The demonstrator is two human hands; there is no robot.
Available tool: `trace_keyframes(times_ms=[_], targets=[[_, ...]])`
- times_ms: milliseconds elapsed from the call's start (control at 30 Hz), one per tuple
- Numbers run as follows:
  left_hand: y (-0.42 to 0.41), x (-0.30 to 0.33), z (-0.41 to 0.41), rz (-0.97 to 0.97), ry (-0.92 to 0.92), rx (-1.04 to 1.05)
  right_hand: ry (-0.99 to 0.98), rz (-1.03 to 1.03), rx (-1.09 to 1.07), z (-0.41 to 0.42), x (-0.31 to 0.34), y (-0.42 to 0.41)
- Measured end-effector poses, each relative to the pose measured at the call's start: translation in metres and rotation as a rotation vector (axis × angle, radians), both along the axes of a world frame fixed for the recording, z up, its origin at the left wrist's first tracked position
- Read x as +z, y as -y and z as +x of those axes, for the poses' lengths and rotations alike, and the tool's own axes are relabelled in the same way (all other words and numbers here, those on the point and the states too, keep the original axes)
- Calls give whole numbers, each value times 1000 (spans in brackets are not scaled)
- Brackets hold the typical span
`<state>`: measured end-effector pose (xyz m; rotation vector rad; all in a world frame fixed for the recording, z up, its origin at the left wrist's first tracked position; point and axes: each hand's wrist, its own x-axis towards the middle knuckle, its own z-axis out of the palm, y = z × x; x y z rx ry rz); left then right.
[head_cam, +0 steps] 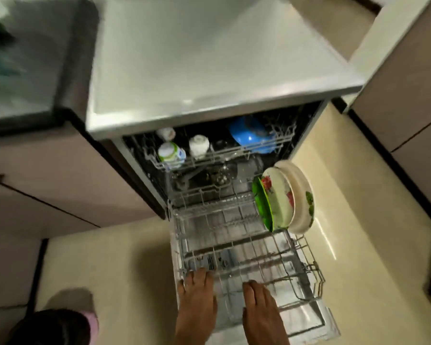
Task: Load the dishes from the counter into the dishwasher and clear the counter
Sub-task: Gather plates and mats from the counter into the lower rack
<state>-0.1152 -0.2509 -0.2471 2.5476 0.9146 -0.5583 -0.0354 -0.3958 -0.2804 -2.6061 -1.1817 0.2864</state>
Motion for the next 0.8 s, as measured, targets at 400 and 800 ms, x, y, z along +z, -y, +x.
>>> trace_keyframes(times_ms=[400, 800], targets=[[-17, 199, -46, 302, 113, 71, 69, -56, 264, -4, 191, -19], [-43, 254, -111, 332, 174, 344, 116, -85, 502, -7, 196, -96]])
